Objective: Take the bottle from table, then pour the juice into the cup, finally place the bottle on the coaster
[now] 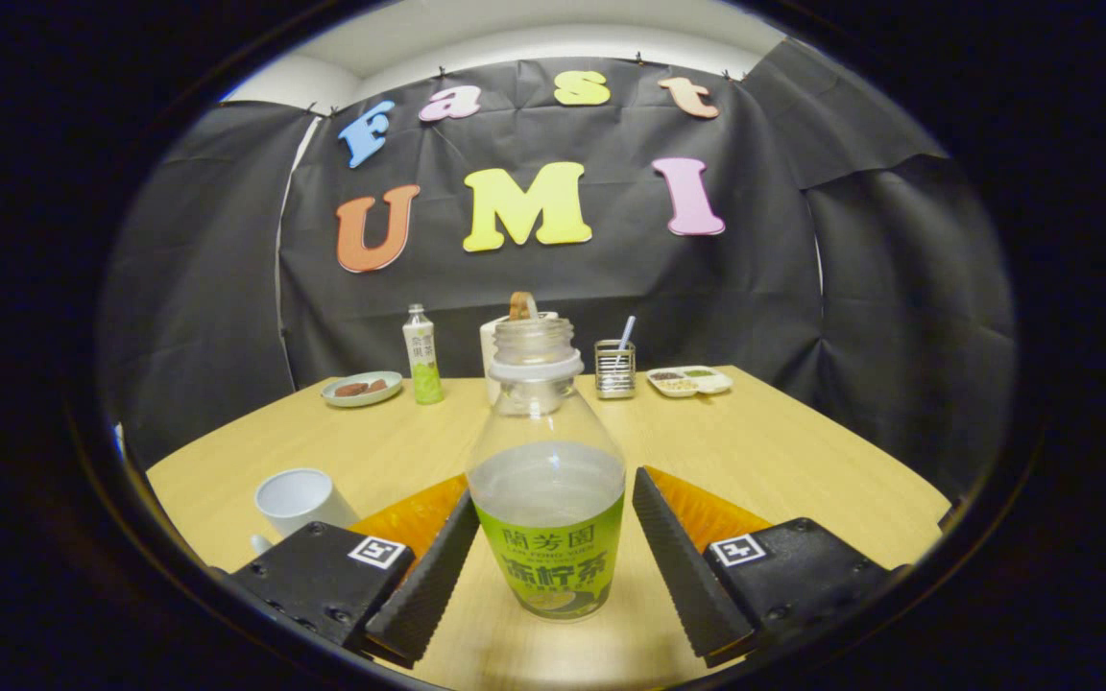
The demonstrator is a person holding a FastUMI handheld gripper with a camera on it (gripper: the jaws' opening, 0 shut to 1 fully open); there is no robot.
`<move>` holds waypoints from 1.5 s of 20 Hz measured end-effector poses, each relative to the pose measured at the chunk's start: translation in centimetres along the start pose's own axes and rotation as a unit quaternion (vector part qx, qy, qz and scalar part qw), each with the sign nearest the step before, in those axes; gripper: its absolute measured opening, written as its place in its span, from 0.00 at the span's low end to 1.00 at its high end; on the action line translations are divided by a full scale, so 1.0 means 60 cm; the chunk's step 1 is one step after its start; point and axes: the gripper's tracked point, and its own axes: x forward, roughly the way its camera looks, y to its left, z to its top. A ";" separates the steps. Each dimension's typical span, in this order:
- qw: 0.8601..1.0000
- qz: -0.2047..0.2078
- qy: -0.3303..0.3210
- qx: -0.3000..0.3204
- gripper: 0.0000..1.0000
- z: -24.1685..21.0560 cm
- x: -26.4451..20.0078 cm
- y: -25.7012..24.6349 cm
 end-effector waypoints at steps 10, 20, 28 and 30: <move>0.996 -0.055 0.009 -0.063 0.80 -0.009 -0.047 -0.025; 0.987 -0.065 0.052 -0.141 0.80 0.057 -0.106 -0.035; 0.914 -0.201 -0.011 -0.352 0.79 0.129 -0.115 -0.056; 0.894 -0.219 -0.022 -0.391 0.79 0.137 -0.113 -0.049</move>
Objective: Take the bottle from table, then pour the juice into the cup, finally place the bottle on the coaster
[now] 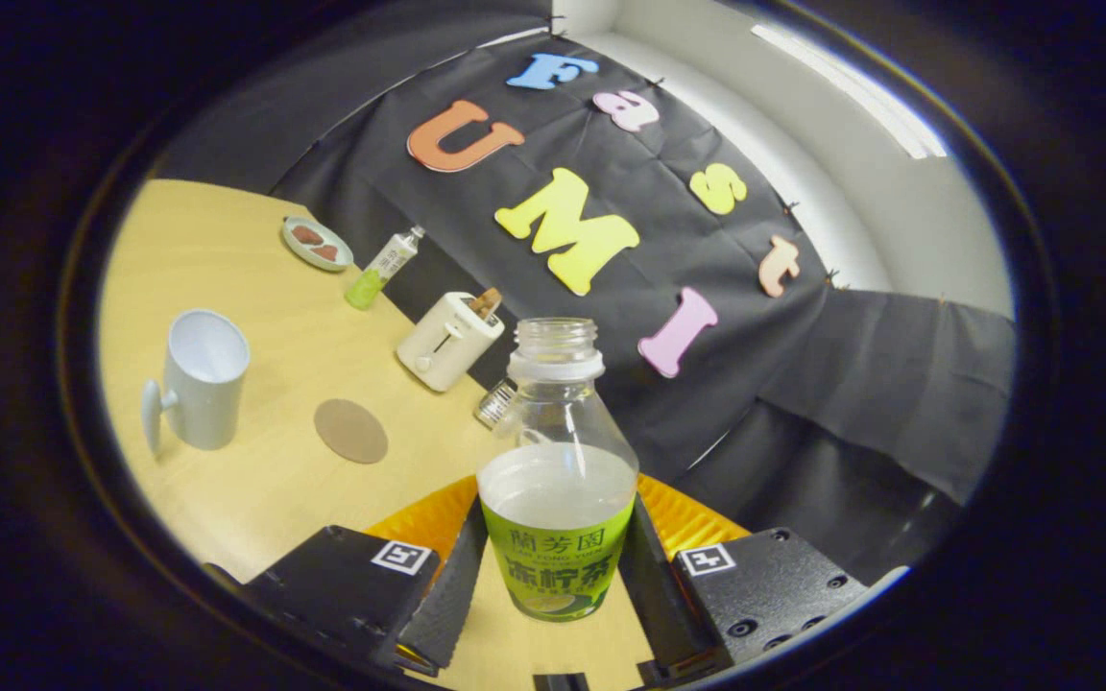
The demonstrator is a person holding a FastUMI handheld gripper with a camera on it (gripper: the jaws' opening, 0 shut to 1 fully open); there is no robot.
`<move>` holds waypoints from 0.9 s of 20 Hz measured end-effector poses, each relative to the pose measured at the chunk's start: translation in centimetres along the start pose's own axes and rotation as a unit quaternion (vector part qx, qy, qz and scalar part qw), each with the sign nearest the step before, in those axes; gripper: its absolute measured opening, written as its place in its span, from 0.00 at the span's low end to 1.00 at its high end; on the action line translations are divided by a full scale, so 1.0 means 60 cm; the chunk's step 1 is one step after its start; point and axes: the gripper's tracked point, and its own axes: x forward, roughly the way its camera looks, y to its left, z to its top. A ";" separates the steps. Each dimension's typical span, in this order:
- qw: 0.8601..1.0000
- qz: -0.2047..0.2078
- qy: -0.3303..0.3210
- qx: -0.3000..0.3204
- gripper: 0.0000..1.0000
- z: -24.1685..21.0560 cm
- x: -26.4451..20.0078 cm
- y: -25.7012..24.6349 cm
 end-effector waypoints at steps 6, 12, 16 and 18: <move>0.994 -0.044 -0.022 -0.099 0.79 0.024 0.005 0.003; 0.983 -0.053 -0.037 -0.170 0.79 0.047 0.008 0.026; 0.974 -0.064 -0.054 -0.211 0.79 0.068 0.003 0.045; 0.971 -0.070 -0.063 -0.221 0.79 0.081 0.000 0.054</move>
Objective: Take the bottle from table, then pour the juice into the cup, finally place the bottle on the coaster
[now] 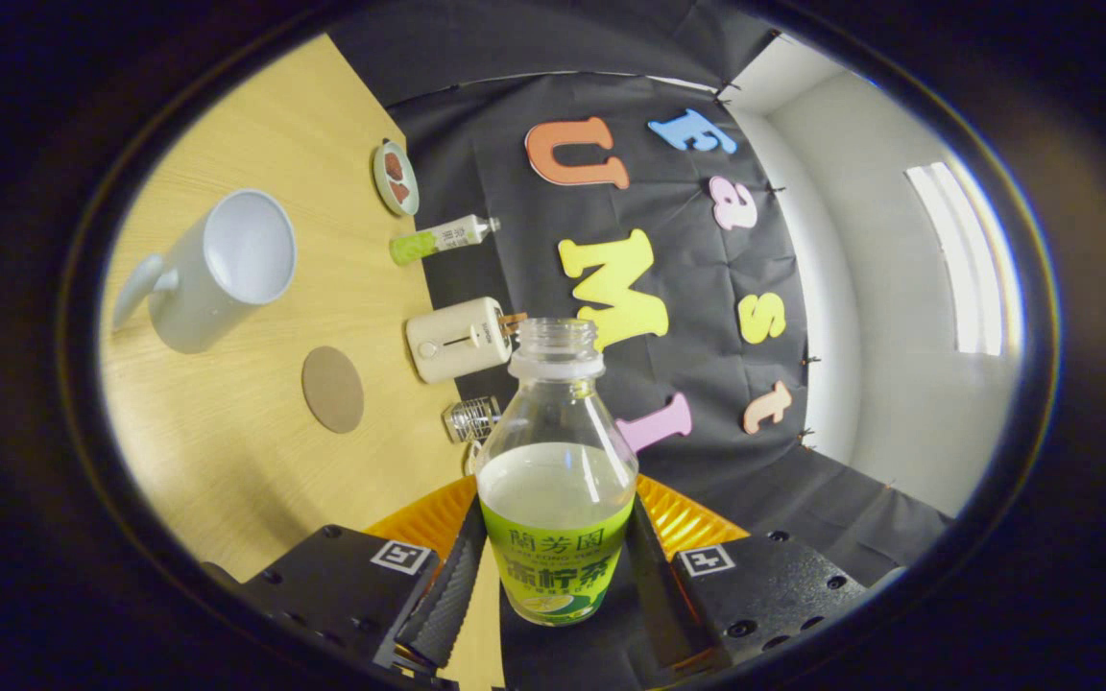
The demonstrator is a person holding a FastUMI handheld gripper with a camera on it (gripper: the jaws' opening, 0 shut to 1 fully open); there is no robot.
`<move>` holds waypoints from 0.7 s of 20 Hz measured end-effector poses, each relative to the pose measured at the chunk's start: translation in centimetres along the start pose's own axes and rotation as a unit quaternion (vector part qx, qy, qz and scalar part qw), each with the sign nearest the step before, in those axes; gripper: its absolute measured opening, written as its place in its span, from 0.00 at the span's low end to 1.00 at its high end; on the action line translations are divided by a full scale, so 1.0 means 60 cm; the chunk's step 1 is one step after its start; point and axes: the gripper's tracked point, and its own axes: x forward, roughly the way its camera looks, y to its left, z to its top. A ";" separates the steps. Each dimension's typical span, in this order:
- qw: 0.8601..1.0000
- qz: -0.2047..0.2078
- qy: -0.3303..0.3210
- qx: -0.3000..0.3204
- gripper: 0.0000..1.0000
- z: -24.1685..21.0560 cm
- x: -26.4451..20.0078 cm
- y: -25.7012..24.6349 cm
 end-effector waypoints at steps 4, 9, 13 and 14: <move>1.000 -0.002 -0.011 -0.020 0.79 0.022 -0.004 0.012; 0.998 -0.005 -0.029 -0.063 0.79 0.043 -0.003 0.030; 0.993 -0.020 -0.042 -0.109 0.79 0.061 -0.005 0.040; 0.992 -0.025 -0.047 -0.116 0.79 0.068 -0.008 0.039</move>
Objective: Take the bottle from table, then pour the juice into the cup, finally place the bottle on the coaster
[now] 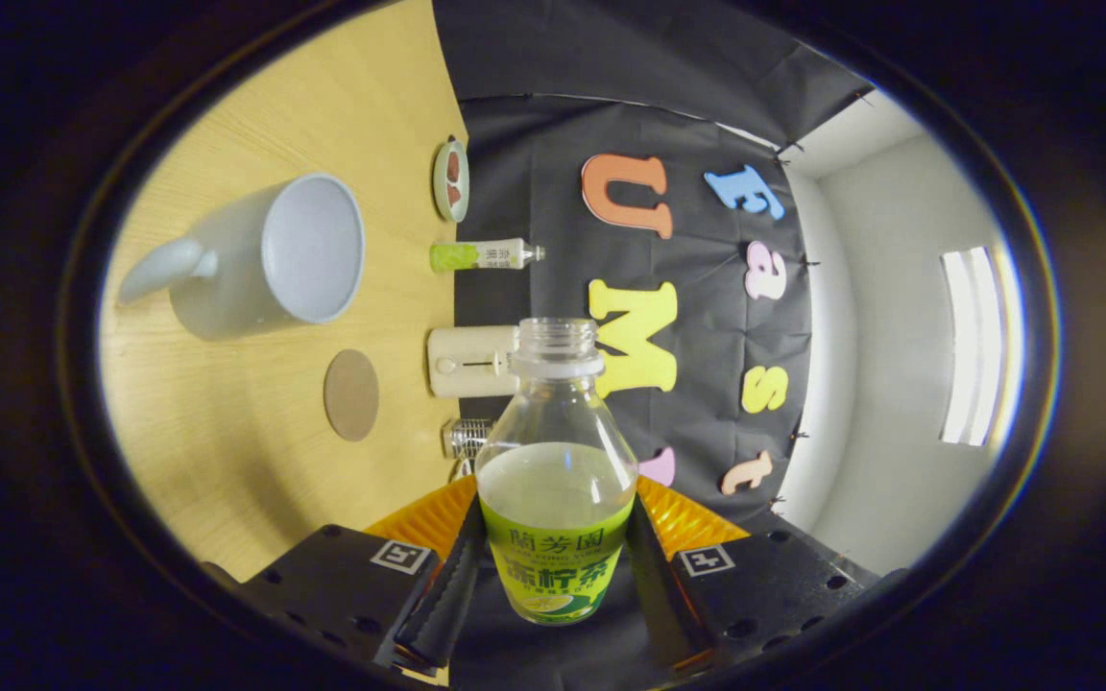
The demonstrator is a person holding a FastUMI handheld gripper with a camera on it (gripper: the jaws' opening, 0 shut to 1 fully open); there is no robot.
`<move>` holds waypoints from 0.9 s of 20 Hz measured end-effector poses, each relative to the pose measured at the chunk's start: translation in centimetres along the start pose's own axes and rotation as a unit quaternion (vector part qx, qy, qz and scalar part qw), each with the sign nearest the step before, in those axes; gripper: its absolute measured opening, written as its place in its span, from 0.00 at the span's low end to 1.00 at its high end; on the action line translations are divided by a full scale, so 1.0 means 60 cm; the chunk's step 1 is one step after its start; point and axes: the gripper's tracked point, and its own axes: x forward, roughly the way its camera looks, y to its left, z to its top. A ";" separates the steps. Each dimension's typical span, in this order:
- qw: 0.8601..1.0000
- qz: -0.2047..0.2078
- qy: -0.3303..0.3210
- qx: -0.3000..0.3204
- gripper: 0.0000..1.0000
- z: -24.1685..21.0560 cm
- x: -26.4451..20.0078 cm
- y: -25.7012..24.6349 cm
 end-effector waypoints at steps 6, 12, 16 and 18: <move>0.999 -0.031 0.002 -0.036 0.79 0.011 0.009 -0.011; 0.997 -0.042 0.007 -0.063 0.79 0.024 0.010 -0.015; 0.995 -0.053 -0.003 -0.081 0.79 0.037 0.009 -0.023; 0.994 -0.059 -0.005 -0.094 0.79 0.044 0.007 -0.029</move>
